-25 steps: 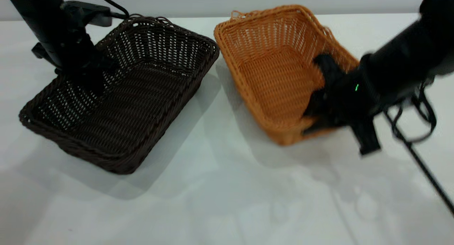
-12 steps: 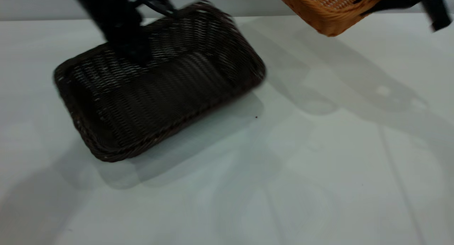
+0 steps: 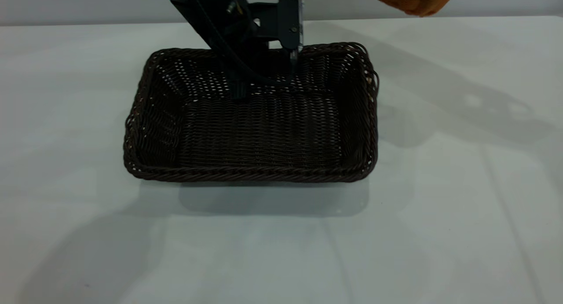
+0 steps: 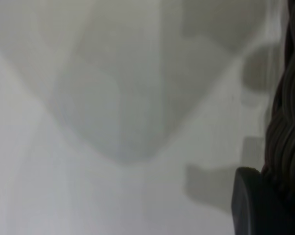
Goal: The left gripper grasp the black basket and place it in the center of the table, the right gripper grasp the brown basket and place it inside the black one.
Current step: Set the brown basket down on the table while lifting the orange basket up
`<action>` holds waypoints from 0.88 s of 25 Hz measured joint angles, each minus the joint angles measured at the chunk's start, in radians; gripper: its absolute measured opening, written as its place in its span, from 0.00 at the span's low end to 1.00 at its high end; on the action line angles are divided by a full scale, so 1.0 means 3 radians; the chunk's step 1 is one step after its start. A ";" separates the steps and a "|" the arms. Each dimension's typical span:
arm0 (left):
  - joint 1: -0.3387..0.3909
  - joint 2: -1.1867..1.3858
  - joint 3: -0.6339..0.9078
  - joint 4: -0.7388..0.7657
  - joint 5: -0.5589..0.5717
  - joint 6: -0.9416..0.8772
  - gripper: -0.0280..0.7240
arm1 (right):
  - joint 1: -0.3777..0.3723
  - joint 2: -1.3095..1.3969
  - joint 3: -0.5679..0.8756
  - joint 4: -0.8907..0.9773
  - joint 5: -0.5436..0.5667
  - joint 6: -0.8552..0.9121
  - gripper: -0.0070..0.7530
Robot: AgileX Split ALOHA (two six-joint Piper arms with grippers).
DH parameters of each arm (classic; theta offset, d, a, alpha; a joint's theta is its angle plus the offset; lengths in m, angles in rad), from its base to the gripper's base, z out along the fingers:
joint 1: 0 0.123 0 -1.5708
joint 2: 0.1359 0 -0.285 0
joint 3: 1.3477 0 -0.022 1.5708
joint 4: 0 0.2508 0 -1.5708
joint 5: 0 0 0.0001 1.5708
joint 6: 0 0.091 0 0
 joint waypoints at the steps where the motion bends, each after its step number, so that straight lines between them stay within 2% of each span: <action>1: -0.0005 0.0008 -0.0003 0.0022 -0.0025 0.0008 0.15 | 0.0000 0.0000 -0.0023 -0.0001 0.0000 0.0004 0.10; 9: -0.0010 0.0029 -0.0007 0.0064 -0.0080 -0.0084 0.15 | -0.0007 0.0000 -0.0051 -0.0042 0.0000 0.0007 0.10; 12: -0.0013 0.0037 -0.0007 0.0122 -0.0133 -0.0211 0.19 | -0.0010 0.0000 -0.0051 -0.0050 0.0001 0.0007 0.10; 16: -0.0013 0.0067 -0.0007 0.0151 -0.0284 -0.0331 0.37 | -0.0017 0.0000 -0.0074 -0.0053 0.0005 0.0007 0.10; 20: -0.0029 0.0080 -0.0001 0.0073 -0.0417 -0.0478 0.58 | -0.0017 0.0000 -0.0159 -0.0060 0.0005 0.0007 0.10; 22: -0.0046 0.0061 -0.0001 0.0053 -0.0434 -0.0554 0.62 | -0.0017 0.0000 -0.0214 -0.0062 -0.0001 0.0007 0.10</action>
